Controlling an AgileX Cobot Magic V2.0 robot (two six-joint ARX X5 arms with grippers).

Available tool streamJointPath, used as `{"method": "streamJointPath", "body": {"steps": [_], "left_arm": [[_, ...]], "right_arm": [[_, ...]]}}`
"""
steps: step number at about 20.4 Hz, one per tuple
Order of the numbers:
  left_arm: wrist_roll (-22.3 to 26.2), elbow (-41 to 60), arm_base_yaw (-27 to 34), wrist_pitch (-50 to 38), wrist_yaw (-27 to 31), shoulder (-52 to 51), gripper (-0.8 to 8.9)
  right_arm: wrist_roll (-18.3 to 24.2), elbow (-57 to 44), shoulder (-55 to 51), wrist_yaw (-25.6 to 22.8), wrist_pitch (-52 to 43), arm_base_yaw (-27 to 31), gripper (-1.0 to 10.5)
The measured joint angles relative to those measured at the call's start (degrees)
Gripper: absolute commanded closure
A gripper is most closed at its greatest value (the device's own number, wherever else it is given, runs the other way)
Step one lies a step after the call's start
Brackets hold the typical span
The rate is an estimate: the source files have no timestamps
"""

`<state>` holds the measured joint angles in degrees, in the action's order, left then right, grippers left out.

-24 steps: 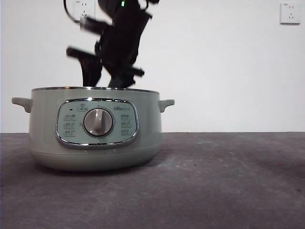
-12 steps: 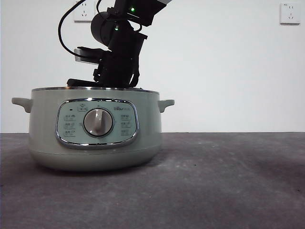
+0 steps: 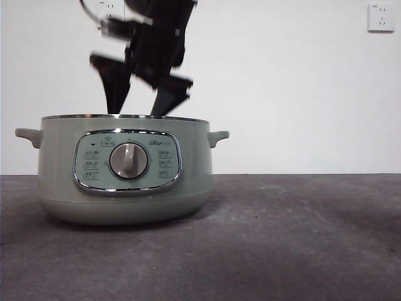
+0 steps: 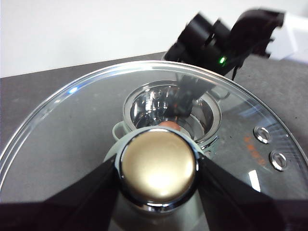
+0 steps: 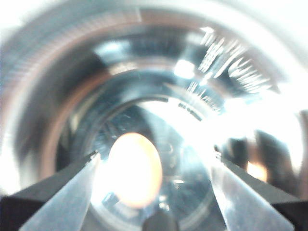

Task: Pick up the egg,open the lid,put the egg in the pot,close the lid

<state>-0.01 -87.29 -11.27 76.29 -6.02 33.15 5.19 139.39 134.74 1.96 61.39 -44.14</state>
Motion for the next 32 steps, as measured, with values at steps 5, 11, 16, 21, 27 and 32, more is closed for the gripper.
{"method": "streamJointPath", "body": {"steps": [5, 11, 16, 21, 27, 32], "left_arm": [[0.0, 0.0, 0.0, 0.0, 0.0, 0.0, 8.22], [0.4, 0.0, 0.0, 0.0, -0.1, 0.0, 8.22], [0.9, 0.0, 0.0, 0.0, -0.2, 0.0, 8.22], [1.1, 0.0, 0.0, -2.1, -3.9, 2.6, 8.22], [2.0, 0.0, 0.0, -7.6, -6.2, 10.3, 8.22], [3.4, 0.0, -0.2, -14.8, -9.0, 19.1, 8.22]], "right_arm": [[0.0, 9.9, -6.5, 0.0, 12.5, 0.0, 5.7], [0.7, 9.9, -18.1, 0.4, 16.2, 0.0, 5.7], [0.7, -0.2, -32.3, 0.5, 16.2, 0.0, 5.7], [0.8, -26.1, -51.8, 0.5, 15.1, 0.0, 5.7], [-4.2, -57.6, -79.4, 0.5, 3.6, 0.0, 5.7], [-10.7, -76.3, -94.9, -1.6, 3.5, 0.0, 5.7]]}}
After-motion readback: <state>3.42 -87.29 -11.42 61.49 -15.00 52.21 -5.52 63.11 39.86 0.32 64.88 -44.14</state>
